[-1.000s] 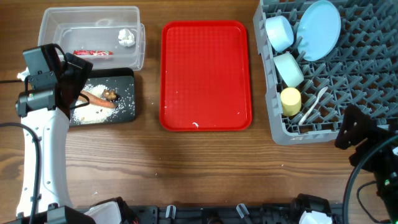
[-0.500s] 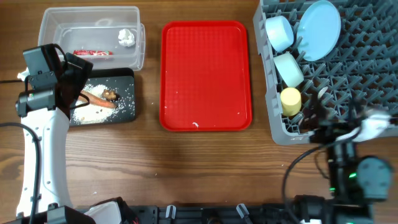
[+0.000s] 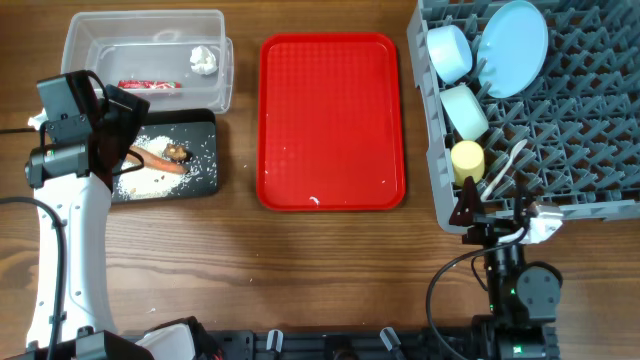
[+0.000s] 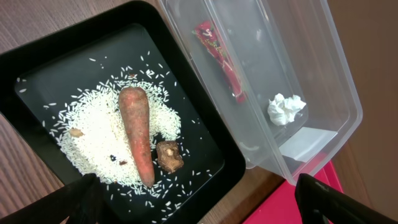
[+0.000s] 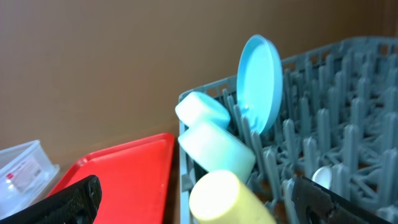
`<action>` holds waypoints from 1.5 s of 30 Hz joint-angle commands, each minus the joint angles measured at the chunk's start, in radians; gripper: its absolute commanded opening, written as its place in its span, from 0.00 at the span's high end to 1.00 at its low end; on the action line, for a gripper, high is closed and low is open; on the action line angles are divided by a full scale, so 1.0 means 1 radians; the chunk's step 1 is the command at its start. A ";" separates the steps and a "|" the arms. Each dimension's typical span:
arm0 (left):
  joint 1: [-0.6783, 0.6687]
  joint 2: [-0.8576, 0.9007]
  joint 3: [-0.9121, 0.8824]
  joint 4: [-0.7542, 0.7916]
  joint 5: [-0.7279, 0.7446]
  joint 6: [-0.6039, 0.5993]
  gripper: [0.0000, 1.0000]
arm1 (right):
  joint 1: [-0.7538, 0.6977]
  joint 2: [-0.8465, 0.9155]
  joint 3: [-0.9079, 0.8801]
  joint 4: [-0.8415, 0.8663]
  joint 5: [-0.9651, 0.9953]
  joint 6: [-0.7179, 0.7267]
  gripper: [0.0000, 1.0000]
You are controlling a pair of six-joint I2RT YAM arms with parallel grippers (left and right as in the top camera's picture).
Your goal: Sort waste into correct bins and load items into the dishwasher rack
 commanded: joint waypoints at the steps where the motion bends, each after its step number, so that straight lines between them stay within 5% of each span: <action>1: 0.005 -0.003 0.010 0.002 0.005 0.019 0.00 | 0.006 -0.017 -0.017 0.011 -0.108 0.048 0.00; 6: 0.005 -0.003 0.010 0.002 0.005 0.019 0.00 | 0.006 -0.015 -0.016 0.011 -0.113 0.147 0.00; 35: 0.002 -0.045 -0.006 -0.015 -0.051 0.022 0.00 | 0.006 -0.015 -0.016 0.010 -0.113 0.146 0.00; 37: -0.018 -0.093 -0.048 0.059 -0.030 0.099 0.00 | 0.006 -0.015 -0.016 0.010 -0.113 0.146 0.00; 43: -0.172 -0.360 -0.362 0.514 0.122 0.624 0.00 | 0.006 -0.015 -0.016 0.010 -0.112 0.146 0.00; 45: -0.200 -0.466 -0.477 0.607 0.136 0.684 0.00 | 0.006 -0.015 -0.016 0.010 -0.112 0.146 0.00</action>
